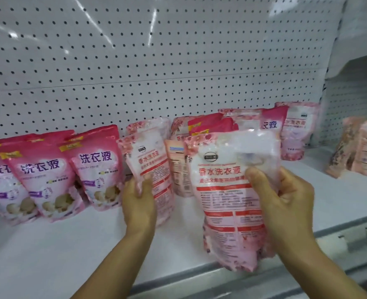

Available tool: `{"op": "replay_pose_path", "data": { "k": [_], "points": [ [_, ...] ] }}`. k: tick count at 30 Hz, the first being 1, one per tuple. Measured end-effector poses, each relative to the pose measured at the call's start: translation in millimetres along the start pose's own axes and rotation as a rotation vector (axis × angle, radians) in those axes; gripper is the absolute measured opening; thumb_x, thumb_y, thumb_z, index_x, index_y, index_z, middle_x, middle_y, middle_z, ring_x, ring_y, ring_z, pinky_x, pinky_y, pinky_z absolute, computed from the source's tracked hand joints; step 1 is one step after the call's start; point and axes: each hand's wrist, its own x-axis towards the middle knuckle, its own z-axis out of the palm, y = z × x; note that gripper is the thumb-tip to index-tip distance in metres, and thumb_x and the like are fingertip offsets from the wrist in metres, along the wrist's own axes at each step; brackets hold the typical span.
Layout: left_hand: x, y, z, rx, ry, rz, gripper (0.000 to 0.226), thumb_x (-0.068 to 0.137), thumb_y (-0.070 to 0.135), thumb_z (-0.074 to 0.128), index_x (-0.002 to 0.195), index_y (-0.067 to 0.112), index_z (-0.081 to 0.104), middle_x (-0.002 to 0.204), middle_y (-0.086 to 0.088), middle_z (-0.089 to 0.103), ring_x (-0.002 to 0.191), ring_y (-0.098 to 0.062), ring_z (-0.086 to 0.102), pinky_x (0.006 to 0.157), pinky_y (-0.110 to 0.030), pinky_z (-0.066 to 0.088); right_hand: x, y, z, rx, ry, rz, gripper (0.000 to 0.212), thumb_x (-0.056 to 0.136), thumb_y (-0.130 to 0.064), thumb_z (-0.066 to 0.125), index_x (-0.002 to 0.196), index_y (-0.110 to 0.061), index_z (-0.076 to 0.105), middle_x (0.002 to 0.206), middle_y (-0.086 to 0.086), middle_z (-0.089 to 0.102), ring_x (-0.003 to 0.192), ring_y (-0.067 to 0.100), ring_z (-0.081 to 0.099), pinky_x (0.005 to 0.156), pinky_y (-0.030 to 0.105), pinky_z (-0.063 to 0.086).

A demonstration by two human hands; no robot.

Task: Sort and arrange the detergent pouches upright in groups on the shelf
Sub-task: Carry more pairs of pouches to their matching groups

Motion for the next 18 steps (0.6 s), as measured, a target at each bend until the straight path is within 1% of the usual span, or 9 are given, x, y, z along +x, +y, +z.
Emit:
{"op": "replay_pose_path", "data": {
  "k": [2,4,7,10,11,13,14,16,18],
  "points": [
    [-31,15,-3,-0.073,0.022,0.044,0.007,0.098,0.036,0.056,0.098,0.039,0.062,0.090,0.018,0.069,0.079,-0.001,0.068,0.069,-0.027,0.055,9,-6,-26,-0.005,0.050,-0.022,0.014,0.086,-0.013,0.066,0.073,-0.017,0.068,0.063,-0.014,0.072,0.053,0.001,0.068,0.046,0.013,0.050],
    [-54,23,-1,-0.141,0.019,0.100,0.011,0.097,0.034,0.057,0.105,0.036,0.064,0.092,0.017,0.073,0.078,0.000,0.071,0.061,-0.018,0.054,21,-5,-52,-0.020,0.114,-0.029,0.014,0.087,-0.015,0.067,0.073,-0.018,0.068,0.062,-0.012,0.072,0.051,0.004,0.066,0.044,0.018,0.053],
    [-69,23,10,-0.142,0.002,0.161,0.011,0.097,0.032,0.057,0.104,0.034,0.065,0.095,0.015,0.073,0.083,0.005,0.070,0.060,-0.011,0.053,42,9,-84,-0.061,0.234,-0.022,0.018,0.088,-0.021,0.067,0.070,-0.019,0.066,0.059,-0.014,0.070,0.048,0.004,0.064,0.041,0.020,0.053],
    [-78,23,24,-0.148,-0.008,0.185,0.011,0.097,0.030,0.057,0.107,0.030,0.063,0.100,0.011,0.072,0.085,0.005,0.069,0.060,-0.009,0.052,63,26,-101,-0.061,0.323,-0.026,0.017,0.090,-0.026,0.065,0.074,-0.020,0.066,0.065,-0.009,0.070,0.061,0.007,0.069,0.055,0.028,0.061],
    [-82,23,27,-0.154,-0.001,0.192,0.010,0.097,0.030,0.057,0.105,0.032,0.063,0.099,0.012,0.072,0.086,0.004,0.070,0.061,-0.010,0.053,70,32,-103,-0.048,0.335,-0.031,0.017,0.092,-0.026,0.063,0.075,-0.020,0.064,0.066,-0.010,0.069,0.062,0.004,0.068,0.055,0.026,0.060],
    [-92,22,33,-0.169,0.019,0.202,0.009,0.097,0.031,0.057,0.102,0.035,0.063,0.096,0.015,0.073,0.087,0.001,0.071,0.061,-0.012,0.054,81,46,-103,-0.017,0.332,-0.022,0.018,0.095,-0.023,0.059,0.079,-0.017,0.061,0.064,-0.012,0.068,0.058,-0.004,0.066,0.049,0.015,0.054],
    [-97,23,35,-0.175,0.029,0.210,0.010,0.097,0.031,0.057,0.102,0.036,0.063,0.096,0.017,0.073,0.088,0.001,0.071,0.061,-0.012,0.054,86,55,-102,-0.006,0.319,-0.001,0.016,0.096,-0.022,0.057,0.082,-0.015,0.061,0.065,-0.010,0.068,0.057,-0.006,0.066,0.048,0.012,0.052],
    [-107,25,40,-0.190,0.046,0.226,0.017,0.096,0.033,0.056,0.111,0.032,0.064,0.099,0.016,0.074,0.090,0.002,0.070,0.062,-0.011,0.054,94,72,-101,0.007,0.263,0.061,0.016,0.098,-0.022,0.055,0.083,-0.019,0.060,0.073,-0.008,0.068,0.059,-0.007,0.066,0.048,0.011,0.051],
    [-116,30,43,-0.216,0.059,0.229,0.028,0.091,0.039,0.056,0.117,0.030,0.064,0.101,0.017,0.074,0.091,0.004,0.070,0.062,-0.011,0.055,98,86,-102,-0.011,0.180,0.126,0.016,0.099,-0.026,0.052,0.085,-0.026,0.060,0.083,-0.007,0.068,0.063,-0.006,0.068,0.051,0.014,0.053]
  ]
}}
